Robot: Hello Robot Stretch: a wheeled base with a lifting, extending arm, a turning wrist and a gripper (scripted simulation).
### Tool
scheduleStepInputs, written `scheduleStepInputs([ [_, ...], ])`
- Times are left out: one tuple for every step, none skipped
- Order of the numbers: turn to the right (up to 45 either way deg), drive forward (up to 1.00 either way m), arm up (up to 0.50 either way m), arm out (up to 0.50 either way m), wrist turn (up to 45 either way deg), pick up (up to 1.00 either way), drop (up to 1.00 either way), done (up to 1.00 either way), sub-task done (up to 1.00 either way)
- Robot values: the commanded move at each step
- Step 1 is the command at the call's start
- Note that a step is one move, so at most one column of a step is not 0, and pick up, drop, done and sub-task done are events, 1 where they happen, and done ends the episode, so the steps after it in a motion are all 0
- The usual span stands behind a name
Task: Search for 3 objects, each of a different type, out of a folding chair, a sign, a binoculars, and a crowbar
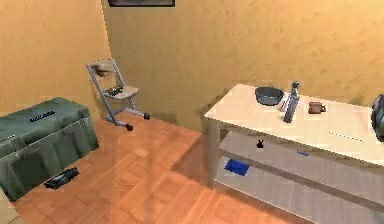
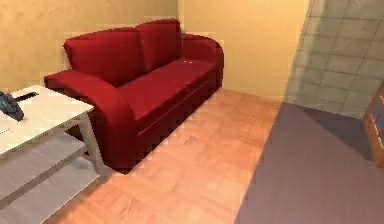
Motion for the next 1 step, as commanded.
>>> scheduleStepInputs([
  [30.0,0.00,0.00,0.00,0.0,0.00,0.00,0.00,0.00],
])
